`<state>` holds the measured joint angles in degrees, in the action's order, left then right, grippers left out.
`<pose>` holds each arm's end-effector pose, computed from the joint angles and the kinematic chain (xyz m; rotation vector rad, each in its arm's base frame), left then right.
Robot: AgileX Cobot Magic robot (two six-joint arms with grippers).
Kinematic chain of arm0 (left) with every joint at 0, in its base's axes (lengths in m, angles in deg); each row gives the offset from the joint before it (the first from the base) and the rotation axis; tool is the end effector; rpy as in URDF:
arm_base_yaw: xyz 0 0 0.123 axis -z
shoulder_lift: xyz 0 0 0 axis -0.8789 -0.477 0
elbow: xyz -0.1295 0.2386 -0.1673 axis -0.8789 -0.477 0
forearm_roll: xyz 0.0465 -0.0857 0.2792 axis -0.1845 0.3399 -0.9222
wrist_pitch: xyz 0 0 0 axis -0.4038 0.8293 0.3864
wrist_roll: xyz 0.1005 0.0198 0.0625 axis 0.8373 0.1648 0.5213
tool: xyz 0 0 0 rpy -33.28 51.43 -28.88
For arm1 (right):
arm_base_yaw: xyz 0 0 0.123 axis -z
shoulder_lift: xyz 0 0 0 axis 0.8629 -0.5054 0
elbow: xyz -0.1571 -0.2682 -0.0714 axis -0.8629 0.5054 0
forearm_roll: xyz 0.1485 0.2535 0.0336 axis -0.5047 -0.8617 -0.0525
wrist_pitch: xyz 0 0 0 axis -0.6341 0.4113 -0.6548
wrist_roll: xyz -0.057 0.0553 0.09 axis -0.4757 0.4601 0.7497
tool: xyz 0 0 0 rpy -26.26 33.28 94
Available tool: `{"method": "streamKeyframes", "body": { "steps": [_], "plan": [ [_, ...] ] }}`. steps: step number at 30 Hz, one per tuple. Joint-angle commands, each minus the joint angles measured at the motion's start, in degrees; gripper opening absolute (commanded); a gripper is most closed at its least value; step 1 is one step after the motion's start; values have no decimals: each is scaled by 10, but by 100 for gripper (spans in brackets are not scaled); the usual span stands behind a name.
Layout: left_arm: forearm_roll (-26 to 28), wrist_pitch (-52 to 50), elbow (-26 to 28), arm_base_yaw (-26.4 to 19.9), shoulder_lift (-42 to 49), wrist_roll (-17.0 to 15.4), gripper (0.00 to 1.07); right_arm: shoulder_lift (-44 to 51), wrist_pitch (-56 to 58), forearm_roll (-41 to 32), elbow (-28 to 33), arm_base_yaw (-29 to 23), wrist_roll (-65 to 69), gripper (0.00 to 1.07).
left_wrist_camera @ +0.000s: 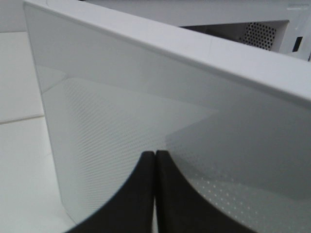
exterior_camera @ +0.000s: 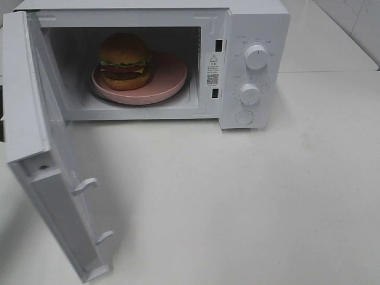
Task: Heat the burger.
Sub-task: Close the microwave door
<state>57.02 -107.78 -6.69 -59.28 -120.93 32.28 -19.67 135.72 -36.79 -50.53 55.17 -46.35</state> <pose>0.2629 -0.0592 0.1725 0.3572 1.7317 -0.3832 0.0289 -0.0052 0.2929 -0.0536 1.9719 -0.0204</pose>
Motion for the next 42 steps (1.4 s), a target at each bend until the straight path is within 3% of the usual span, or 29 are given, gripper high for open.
{"method": "streamKeyframes", "body": {
  "steps": [1, 3, 10, 25, 31, 42],
  "plan": [
    [11, -16, 18, 26, -15, -3, 0, 15, -2, 3, 1, 5, 1, 76],
    [48, -17, 44, 66, -46, 1, 0, 15, -2, 3, 1, 5, 1, 76],
    [76, -18, 89, 121, -94, 1, 0, 15, -2, 3, 1, 5, 1, 76],
    [174, 3, 189, 213, -166, 5, 0, 15, -2, 3, 1, 5, 1, 76],
    [238, 32, 250, 262, -194, 36, 0, 15, -2, 3, 1, 5, 1, 76],
    [259, 92, 360, 313, -253, 38, 0, 15, -2, 3, 1, 5, 1, 76]
  ]
}}
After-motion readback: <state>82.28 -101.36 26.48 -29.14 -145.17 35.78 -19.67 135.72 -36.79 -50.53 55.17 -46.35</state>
